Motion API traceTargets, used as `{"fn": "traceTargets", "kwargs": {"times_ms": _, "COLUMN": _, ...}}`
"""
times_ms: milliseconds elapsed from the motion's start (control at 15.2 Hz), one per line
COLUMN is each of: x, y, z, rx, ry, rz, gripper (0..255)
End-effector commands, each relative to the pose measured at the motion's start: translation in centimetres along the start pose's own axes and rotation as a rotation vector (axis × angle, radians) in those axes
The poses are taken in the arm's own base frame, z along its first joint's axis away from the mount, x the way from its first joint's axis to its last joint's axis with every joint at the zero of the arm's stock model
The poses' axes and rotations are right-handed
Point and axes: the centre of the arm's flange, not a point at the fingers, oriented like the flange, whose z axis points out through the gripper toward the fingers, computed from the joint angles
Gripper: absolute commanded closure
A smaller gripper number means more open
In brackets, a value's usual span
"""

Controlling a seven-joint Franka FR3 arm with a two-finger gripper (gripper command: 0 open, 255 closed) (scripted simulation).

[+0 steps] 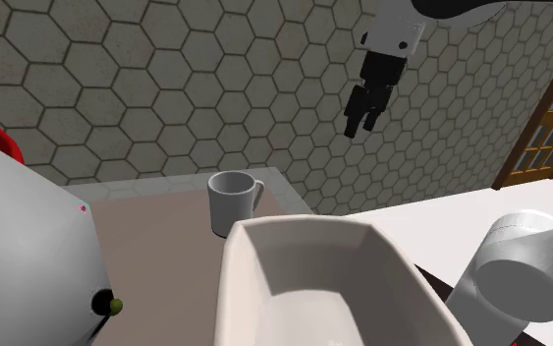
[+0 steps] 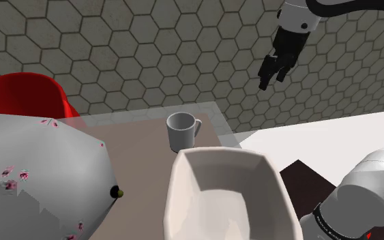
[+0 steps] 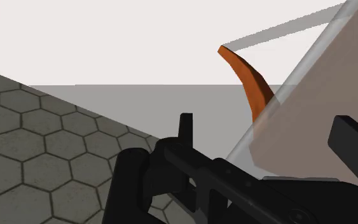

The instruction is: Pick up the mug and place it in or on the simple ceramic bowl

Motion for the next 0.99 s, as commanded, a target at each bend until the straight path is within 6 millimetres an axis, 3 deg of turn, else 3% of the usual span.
{"fn": "traceTargets", "kwargs": {"times_ms": 0, "x": 0.0, "y": 0.0, "z": 0.0, "rx": 0.0, "ry": 0.0, "rz": 0.0, "gripper": 0}}
{"fn": "traceTargets", "kwargs": {"times_ms": 924, "x": 5.3, "y": -18.1, "z": 3.2, "rx": -0.045, "ry": -0.01, "rz": -0.021, "gripper": 0}}
